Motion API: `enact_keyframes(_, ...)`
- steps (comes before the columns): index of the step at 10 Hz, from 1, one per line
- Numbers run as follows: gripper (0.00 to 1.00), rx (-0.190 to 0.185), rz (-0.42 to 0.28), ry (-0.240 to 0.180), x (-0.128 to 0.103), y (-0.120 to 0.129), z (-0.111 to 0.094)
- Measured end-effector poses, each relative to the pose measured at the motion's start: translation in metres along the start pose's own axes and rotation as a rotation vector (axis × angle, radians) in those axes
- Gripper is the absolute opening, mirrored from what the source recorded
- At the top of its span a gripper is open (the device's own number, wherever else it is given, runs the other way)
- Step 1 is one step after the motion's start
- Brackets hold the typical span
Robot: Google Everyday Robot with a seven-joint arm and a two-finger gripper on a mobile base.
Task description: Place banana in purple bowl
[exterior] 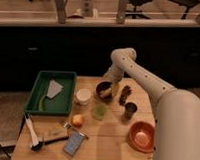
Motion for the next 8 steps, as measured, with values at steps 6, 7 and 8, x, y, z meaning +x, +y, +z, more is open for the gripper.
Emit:
enact_keyframes(6, 0.80, -0.002, -0.003, -0.001, -0.0020, -0.0009, 0.0007)
enact_keyframes(7, 0.80, -0.001, -0.003, -0.001, -0.0020, -0.0010, 0.0006)
enact_keyframes(8, 0.80, -0.001, -0.003, 0.000, -0.0020, -0.0010, 0.0007)
